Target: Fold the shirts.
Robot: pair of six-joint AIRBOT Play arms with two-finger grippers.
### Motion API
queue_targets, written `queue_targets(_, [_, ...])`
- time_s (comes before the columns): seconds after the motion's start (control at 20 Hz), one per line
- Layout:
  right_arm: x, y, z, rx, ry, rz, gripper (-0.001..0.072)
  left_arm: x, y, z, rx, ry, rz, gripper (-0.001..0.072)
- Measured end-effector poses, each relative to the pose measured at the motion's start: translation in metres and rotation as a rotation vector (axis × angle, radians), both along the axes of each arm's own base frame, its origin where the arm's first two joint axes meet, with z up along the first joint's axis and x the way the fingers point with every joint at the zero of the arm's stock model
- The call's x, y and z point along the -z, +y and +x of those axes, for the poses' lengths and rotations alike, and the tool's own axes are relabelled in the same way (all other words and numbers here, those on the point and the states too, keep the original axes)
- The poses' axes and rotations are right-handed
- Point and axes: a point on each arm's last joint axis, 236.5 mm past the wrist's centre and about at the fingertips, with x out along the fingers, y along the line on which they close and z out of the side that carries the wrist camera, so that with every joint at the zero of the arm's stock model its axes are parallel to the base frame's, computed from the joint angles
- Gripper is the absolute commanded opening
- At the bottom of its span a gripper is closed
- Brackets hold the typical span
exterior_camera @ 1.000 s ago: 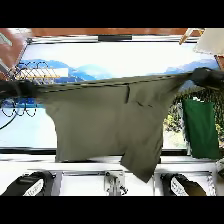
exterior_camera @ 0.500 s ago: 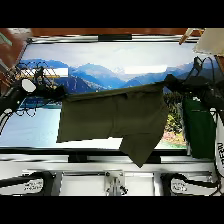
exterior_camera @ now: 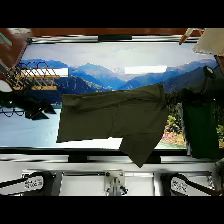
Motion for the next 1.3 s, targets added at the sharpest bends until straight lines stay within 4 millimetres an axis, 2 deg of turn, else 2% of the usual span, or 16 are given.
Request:
queue_targets(0.05, [0.007,-0.007,-0.02,-0.002,0.064,0.006,0.0526,0.008,0.004,-0.018,-0.006,0.038,-0.012,0.0526])
queue_targets(0.1, [0.013,-0.009,-0.037,-0.001,0.121,0.029,0.0526,0.018,0.007,-0.036,-0.014,0.076,-0.027,0.0603])
queue_targets(0.2, [0.019,-0.007,-0.058,-0.003,0.188,0.071,0.0526,0.036,0.011,-0.065,-0.029,0.137,-0.056,0.061])
queue_targets(0.3, [0.021,-0.003,-0.068,-0.003,0.218,0.107,0.0526,0.051,0.013,-0.08,-0.045,0.155,-0.069,0.0596])
queue_targets(0.6, [0.022,0.003,-0.074,0.001,0.232,0.154,0.0526,0.077,0.012,-0.091,-0.056,0.151,-0.064,0.0589])
queue_targets(0.9, [0.021,0.005,-0.075,0.0,0.235,0.164,0.0526,0.084,-0.011,-0.095,-0.031,0.163,-0.103,0.0587])
queue_targets(0.95, [0.021,0.005,-0.075,0.0,0.235,0.165,0.0526,0.085,-0.016,-0.094,-0.035,0.162,-0.107,0.0491])
queue_targets(1.05, [0.021,0.006,-0.075,0.0,0.237,0.166,0.0533,0.091,-0.022,-0.096,-0.045,0.168,-0.1,0.0227])
queue_targets(1.1, [0.022,0.006,-0.077,-0.002,0.242,0.17,0.0586,0.094,-0.023,-0.095,-0.055,0.166,-0.094,0.0075])
queue_targets(1.15, [0.023,0.007,-0.079,-0.003,0.251,0.174,0.0628,0.097,-0.024,-0.094,-0.066,0.165,-0.087,0.0031])
queue_targets(1.3, [0.037,0.019,-0.097,-0.016,0.314,0.215,0.0628,0.098,-0.028,-0.091,-0.088,0.162,-0.085,0.0029])
